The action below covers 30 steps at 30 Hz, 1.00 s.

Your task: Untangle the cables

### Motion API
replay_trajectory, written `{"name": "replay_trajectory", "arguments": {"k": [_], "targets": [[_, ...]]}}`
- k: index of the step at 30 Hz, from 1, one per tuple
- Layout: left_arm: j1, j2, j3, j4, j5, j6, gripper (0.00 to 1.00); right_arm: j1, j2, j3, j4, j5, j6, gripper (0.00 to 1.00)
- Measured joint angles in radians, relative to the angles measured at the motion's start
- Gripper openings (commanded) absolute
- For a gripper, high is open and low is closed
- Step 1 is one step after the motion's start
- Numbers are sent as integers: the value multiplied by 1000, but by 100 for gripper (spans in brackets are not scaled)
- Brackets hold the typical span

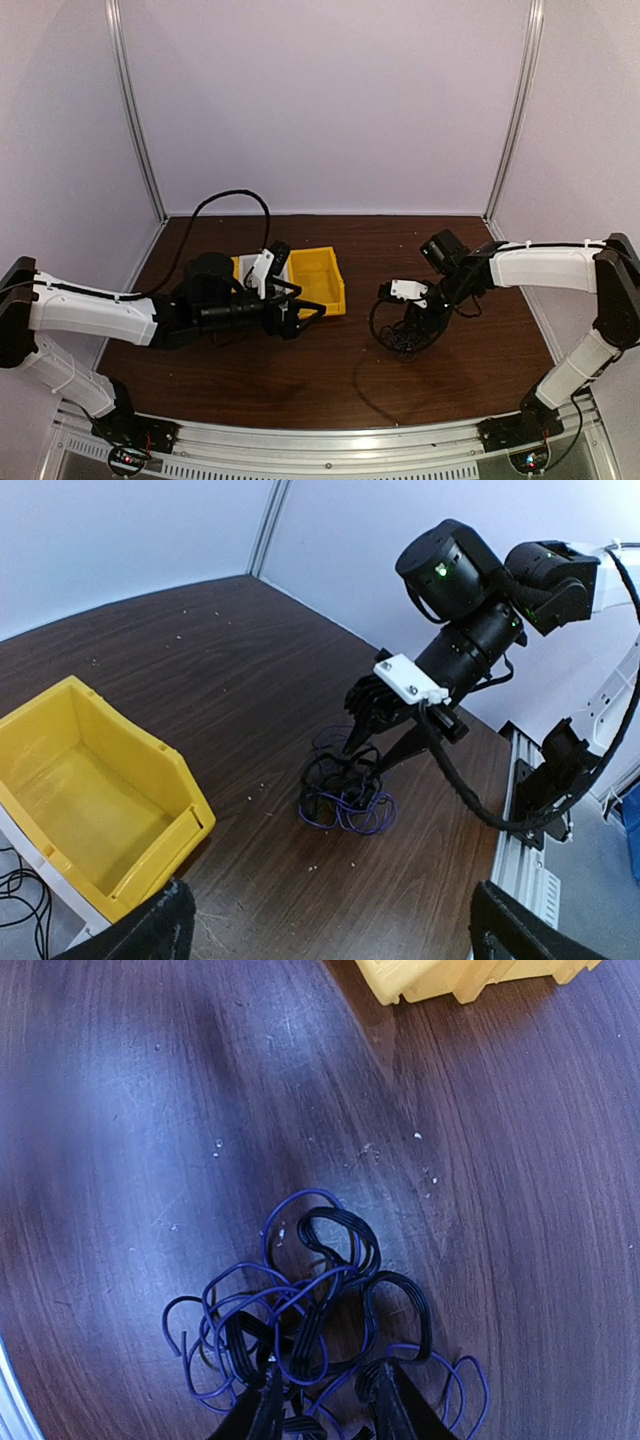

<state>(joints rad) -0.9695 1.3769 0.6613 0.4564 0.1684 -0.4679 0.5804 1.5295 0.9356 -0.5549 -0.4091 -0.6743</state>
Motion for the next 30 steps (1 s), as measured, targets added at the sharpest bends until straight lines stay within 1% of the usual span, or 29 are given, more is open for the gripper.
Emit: {"name": "replay_trajectory", "arguments": {"k": [7,18,20,25,28,30], "targets": [[-1,22,6,-2,-98,-44,97,0,54,24,-1,0,17,34],[-1,47,16,-24,-151,-89,98,1,87,29,-1,-3,26,33],[-1,47,16,-24,-159,-92,98,3,95,29,-2,-6,27,31],[-1,57,20,-25,-165,-98,97,3,98,31,-4,-11,34,15],[-1,72,21,-24,-160,-104,96,3,98,43,-16,-21,37,8],[-1,82,21,-23,-151,-106,92,3,96,55,-27,-32,41,5]]}}
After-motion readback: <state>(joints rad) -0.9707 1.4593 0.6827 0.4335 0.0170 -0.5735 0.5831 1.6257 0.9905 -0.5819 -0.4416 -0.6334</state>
